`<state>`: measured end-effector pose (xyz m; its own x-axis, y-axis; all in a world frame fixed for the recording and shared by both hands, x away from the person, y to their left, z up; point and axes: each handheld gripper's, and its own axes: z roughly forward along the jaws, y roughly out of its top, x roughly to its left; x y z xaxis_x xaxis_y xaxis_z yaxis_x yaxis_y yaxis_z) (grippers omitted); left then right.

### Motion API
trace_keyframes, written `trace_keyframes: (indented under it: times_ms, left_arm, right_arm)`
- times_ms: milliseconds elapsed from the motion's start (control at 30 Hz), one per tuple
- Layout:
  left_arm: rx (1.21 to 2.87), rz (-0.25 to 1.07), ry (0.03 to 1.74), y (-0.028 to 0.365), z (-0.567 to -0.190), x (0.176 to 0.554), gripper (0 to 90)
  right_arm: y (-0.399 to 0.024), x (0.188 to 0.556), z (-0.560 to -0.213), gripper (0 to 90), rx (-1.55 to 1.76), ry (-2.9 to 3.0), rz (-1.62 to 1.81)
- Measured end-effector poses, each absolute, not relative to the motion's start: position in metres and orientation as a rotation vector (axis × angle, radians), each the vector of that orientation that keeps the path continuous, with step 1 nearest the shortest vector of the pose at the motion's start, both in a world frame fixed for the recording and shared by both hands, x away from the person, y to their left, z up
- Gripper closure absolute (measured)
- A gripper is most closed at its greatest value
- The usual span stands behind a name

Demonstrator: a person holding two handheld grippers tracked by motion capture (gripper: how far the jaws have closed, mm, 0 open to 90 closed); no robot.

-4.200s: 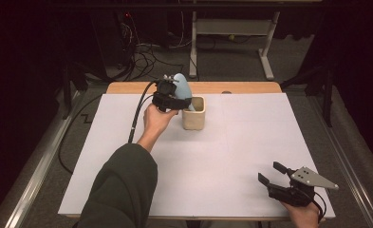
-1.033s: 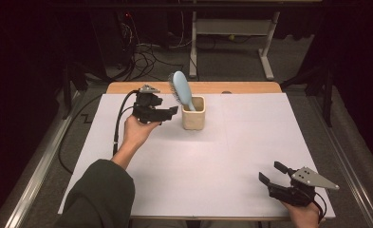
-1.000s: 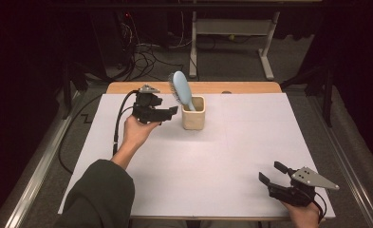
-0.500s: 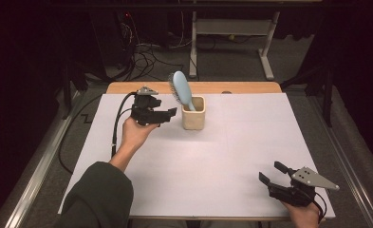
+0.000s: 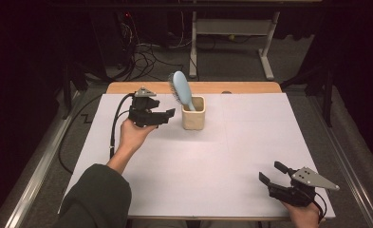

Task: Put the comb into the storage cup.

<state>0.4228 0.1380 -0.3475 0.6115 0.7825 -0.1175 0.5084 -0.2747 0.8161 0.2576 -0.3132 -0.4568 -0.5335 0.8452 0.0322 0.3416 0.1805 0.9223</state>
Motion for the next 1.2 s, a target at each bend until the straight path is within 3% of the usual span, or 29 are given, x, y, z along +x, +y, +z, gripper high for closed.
trace_keyframes:
  times_ms: [1200]
  left_arm:
    - [1.941, 0.400, 1.010, 0.155, -0.355, 0.401, 28.9]
  right_arm:
    - [-0.313, 0.257, -0.457, 27.7, 1.111, 1.967, 1.336]
